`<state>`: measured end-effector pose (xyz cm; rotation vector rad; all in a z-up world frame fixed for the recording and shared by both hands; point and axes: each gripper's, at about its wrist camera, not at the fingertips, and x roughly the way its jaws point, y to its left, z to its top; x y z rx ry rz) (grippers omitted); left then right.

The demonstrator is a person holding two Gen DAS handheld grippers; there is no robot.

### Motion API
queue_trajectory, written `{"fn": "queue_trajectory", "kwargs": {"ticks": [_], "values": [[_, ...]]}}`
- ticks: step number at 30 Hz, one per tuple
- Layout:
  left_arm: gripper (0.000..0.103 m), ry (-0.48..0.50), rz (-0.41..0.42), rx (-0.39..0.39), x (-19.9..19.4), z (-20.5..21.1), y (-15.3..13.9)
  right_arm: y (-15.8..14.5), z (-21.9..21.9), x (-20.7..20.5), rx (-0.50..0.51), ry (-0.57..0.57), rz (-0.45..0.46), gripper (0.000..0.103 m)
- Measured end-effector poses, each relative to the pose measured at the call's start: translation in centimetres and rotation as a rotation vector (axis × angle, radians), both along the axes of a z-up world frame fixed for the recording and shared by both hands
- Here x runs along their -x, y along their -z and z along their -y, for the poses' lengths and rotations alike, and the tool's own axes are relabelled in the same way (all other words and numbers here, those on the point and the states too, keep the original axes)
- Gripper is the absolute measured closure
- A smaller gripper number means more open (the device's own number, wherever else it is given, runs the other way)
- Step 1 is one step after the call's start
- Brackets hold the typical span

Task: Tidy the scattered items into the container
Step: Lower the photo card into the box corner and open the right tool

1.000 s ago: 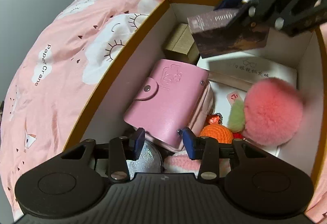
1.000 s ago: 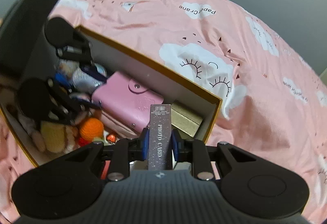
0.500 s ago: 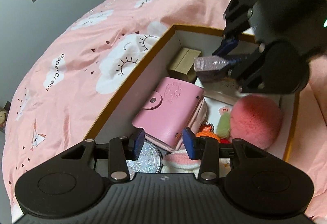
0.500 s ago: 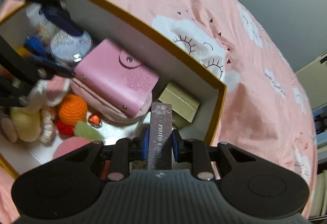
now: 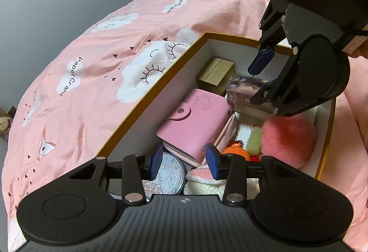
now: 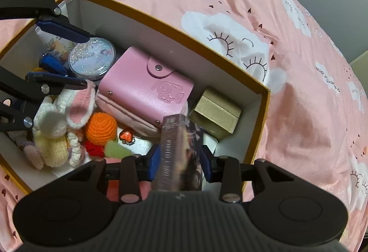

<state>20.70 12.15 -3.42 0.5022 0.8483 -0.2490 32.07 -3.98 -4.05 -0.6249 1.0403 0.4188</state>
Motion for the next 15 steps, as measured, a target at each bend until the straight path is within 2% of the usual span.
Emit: {"fn": "queue_trajectory", "kwargs": {"ticks": [5, 9, 10, 15], "values": [[0.055, -0.014, 0.009, 0.013, 0.1, -0.3, -0.2, 0.5, -0.1, -0.4, -0.008, 0.017, -0.036, 0.064], [0.055, -0.018, 0.006, 0.013, 0.3, -0.5, -0.2, 1.3, -0.2, -0.9, 0.031, 0.018, -0.035, 0.07], [0.055, -0.018, 0.005, 0.012, 0.4, -0.5, -0.2, 1.5, -0.1, -1.1, 0.039, 0.021, -0.039, 0.076], [0.055, -0.021, -0.001, 0.0, 0.6, -0.5, -0.2, 1.7, 0.5, -1.6, 0.022, 0.05, -0.039, 0.076]]}}
